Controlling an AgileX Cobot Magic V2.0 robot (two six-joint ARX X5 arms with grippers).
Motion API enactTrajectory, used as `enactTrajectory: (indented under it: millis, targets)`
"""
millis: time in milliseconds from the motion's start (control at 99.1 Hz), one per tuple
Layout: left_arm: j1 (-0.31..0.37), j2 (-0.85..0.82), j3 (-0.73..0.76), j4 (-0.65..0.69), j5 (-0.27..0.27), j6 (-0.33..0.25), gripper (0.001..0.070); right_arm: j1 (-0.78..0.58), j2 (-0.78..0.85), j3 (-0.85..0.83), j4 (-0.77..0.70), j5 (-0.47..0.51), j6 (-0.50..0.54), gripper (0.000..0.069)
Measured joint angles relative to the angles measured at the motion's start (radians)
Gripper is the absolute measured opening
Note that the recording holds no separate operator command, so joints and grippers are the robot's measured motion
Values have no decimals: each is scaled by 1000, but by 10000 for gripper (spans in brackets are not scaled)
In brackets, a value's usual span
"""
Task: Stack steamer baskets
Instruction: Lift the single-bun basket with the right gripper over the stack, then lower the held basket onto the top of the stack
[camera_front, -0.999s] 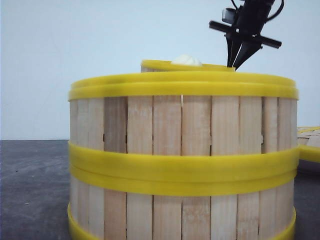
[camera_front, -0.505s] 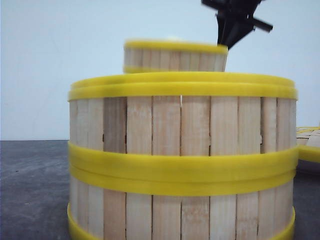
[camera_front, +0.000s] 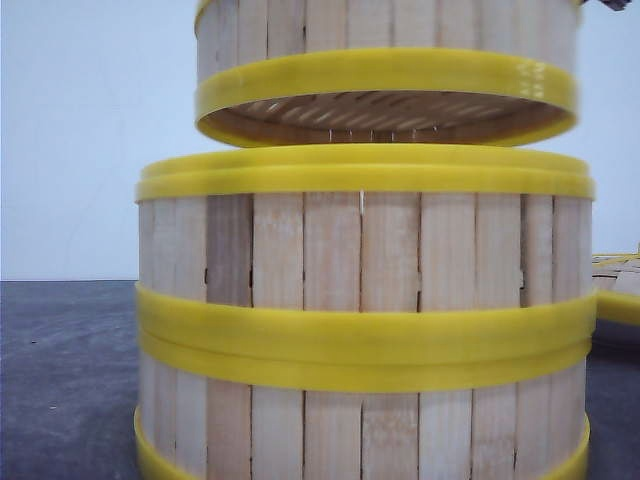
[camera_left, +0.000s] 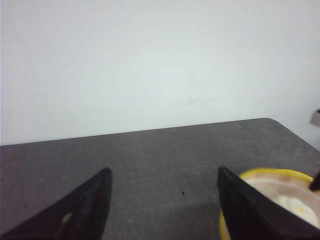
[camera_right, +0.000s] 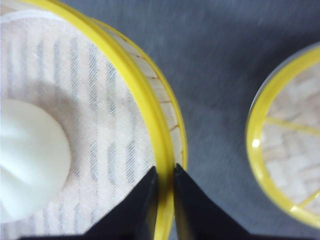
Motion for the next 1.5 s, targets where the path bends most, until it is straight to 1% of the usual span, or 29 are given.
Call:
enactTrajectory:
  millis: [131,384,474,586,858,1504]
  targets:
    - [0,0,0,0,0,0,399,34,-9,-43,0,0,1,29]
    - [0,0,0,-6,1,0,399,120,27,-45,0,3,4,29]
    - [0,0,0,-7,1,0,399,135,50,-45,0,20,4,29]
    - [0,0,0,-9,1,0,399,137,61,-45,0,57,4,25]
    - [0,0,0,-41,1,0,399,134,69,-45,0,78,4,23]
    - [0,0,0,-46,1,0,399,134,41,-40,0,79,5,23]
